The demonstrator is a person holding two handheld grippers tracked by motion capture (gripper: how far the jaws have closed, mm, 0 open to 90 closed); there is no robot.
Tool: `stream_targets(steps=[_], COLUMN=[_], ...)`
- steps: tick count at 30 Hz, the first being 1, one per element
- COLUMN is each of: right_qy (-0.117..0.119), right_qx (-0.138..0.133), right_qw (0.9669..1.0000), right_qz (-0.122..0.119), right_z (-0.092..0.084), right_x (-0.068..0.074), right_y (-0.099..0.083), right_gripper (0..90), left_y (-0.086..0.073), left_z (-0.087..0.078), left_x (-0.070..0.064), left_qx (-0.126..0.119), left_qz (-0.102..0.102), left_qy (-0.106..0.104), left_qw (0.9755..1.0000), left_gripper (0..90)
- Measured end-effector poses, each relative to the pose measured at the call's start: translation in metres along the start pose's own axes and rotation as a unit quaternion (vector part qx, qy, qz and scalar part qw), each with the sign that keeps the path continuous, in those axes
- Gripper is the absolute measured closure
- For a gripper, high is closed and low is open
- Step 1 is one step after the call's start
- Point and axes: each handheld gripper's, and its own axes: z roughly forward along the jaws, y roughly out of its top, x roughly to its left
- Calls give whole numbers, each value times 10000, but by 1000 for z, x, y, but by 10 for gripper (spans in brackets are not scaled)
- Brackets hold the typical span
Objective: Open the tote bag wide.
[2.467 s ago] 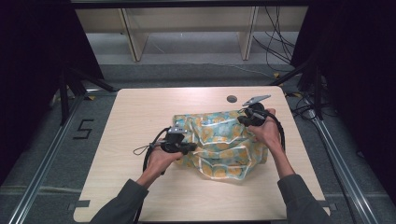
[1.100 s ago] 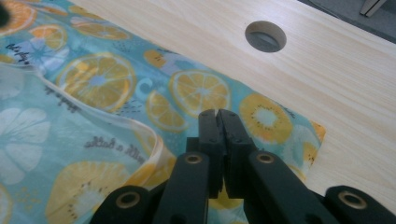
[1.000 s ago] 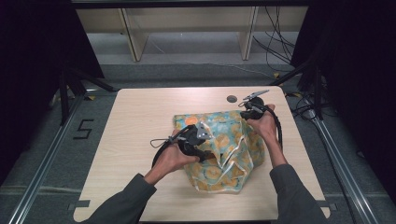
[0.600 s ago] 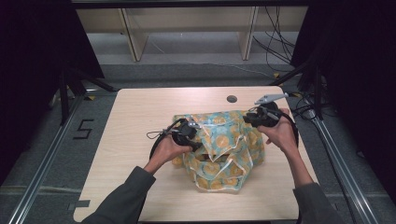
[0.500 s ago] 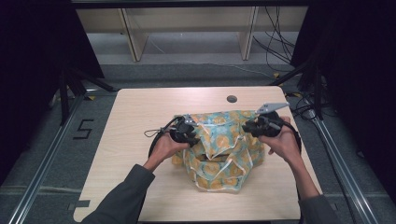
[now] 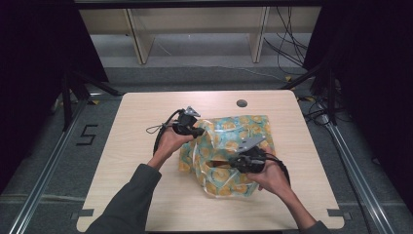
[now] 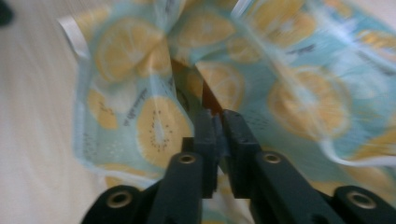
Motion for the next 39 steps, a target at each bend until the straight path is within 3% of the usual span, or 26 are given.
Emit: stream_targets(steps=[1,2,3,9,11,12,13,15,16,17,18,19,21,23,24,25,27,28,30,31,34,35,36,37,38,39], right_qy=[0,-27,-13,-251,-329,-369,-431,-497,-445,-417,-408,-420,-445,-510,-555,-567,-628,-630,-778,-803,-959,-864,-977,-1024,-1068,-1085], right_qx=[0,389,536,1337,1387,1372,1476,1572,1574,1499,1432,1281,855,374,143,114,58,160,272,333,392,513,530,523,568,595], right_qw=[10000,9992,9986,9907,9898,9898,9880,9861,9860,9874,9885,9907,9952,9979,9983,9982,9977,9975,9959,9958,9938,9943,9929,9922,9915,9912], right_qz=[0,-36,-49,24,63,-114,170,185,320,285,267,176,173,-103,-98,-159,-255,-268,-376,-286,-396,-365,-433,-475,-476,-468], right_z=[0,17,21,16,13,11,9,4,2,0,-4,-8,-23,-33,-39,-40,-37,-34,-26,-22,-15,-15,-14,-13,-12,-11], right_x=[0,4,5,1,-2,-6,-4,-9,-8,-10,-9,-8,-5,-5,-6,-6,-7,-8,-11,-10,-14,-15,-15,-15,-15,-14], right_y=[0,-1,-3,-28,-36,-41,-45,-56,-59,-62,-61,-59,-49,-40,-34,-29,-24,-23,-22,-22,-22,-21,-22,-22,-23,-25], right_gripper=[866,900,900,900,900,900,900,900,900,900,900,900,883,848,815,779,746,729,701,678,576,556,532,518,498,486], left_y=[0,0,-1,-17,-24,-27,-32,-38,-41,-43,-44,-42,-37,-31,-27,-22,-16,-12,-7,-4,0,0,-1,-3,-5,-8], left_z=[0,0,0,2,2,2,2,2,2,-1,-5,-13,-32,-54,-64,-74,-82,-83,-78,-73,-51,-41,-35,-27,-20,-17], left_x=[0,5,11,39,46,49,52,58,60,60,57,50,38,24,16,6,-10,-18,-35,-41,-53,-56,-58,-60,-63,-64], left_qx=[0,-48,-43,62,120,173,229,487,532,472,418,335,180,-200,-338,-507,-591,-633,-584,-538,-384,-273,-219,-67,1,197], left_qz=[0,-109,-222,-619,-664,-691,-697,-620,-687,-808,-826,-701,-460,-389,-300,-209,-27,75,284,409,378,345,297,375,318,425], left_qy=[0,8,46,273,381,379,481,625,631,555,410,326,325,247,186,142,28,-37,-180,-247,-401,-463,-553,-687,-827,-934], left_qw=[10000,9999,9997,9977,9970,9967,9961,9949,9942,9941,9949,9964,9983,9987,9988,9984,9982,9980,9977,9974,9977,9980,9978,9969,9961,9945], left_gripper=[894,894,894,894,895,895,894,880,845,812,760,730,676,633,627,620,609,602,590,583,534,510,491,480,456,429])
